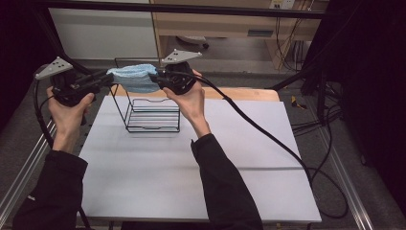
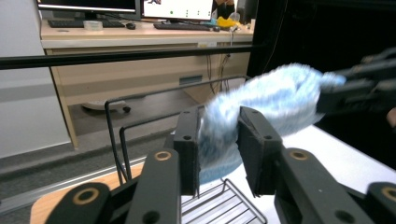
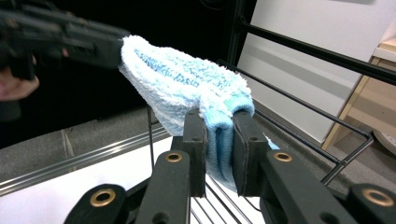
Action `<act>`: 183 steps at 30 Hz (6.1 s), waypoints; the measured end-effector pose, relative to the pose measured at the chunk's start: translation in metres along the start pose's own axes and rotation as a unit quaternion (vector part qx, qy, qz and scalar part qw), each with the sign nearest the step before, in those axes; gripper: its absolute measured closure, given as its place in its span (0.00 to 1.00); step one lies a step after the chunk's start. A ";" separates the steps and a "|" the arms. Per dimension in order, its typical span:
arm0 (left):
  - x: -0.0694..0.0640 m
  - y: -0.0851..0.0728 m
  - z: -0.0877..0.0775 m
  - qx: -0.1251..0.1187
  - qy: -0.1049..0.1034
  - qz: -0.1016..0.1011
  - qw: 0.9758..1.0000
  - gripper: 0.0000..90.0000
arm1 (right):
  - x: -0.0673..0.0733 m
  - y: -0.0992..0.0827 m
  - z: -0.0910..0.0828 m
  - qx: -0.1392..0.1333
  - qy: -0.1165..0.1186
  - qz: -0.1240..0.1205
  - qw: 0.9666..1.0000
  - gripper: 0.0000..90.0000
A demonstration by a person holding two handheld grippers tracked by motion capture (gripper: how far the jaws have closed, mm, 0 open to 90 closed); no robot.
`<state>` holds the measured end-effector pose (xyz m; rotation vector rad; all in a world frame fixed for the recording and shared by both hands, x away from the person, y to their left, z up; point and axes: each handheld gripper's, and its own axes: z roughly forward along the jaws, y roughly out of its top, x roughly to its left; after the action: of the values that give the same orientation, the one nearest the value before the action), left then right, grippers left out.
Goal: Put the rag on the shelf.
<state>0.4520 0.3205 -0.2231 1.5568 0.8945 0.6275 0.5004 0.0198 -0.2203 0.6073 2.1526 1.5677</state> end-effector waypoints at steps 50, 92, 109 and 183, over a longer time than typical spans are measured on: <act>-0.006 -0.024 0.027 0.108 -0.005 0.021 0.994 1.00 | 0.010 -0.013 0.003 0.058 0.071 0.036 0.995 1.00; -0.013 -0.035 0.017 0.109 0.017 0.024 0.994 0.65 | 0.010 -0.027 -0.005 0.027 0.018 0.017 0.999 0.61; -0.014 -0.034 0.008 0.113 0.023 0.022 0.993 0.40 | 0.007 -0.018 -0.023 0.027 0.005 0.037 0.999 0.21; -0.077 -0.226 0.003 0.217 -0.051 0.050 0.974 0.10 | -0.031 -0.298 -0.228 0.130 -0.077 0.166 0.975 0.01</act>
<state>0.3663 0.2631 -0.4385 2.0172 0.9193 0.4343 0.3664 -0.2561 -0.4377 1.1864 2.2381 1.3437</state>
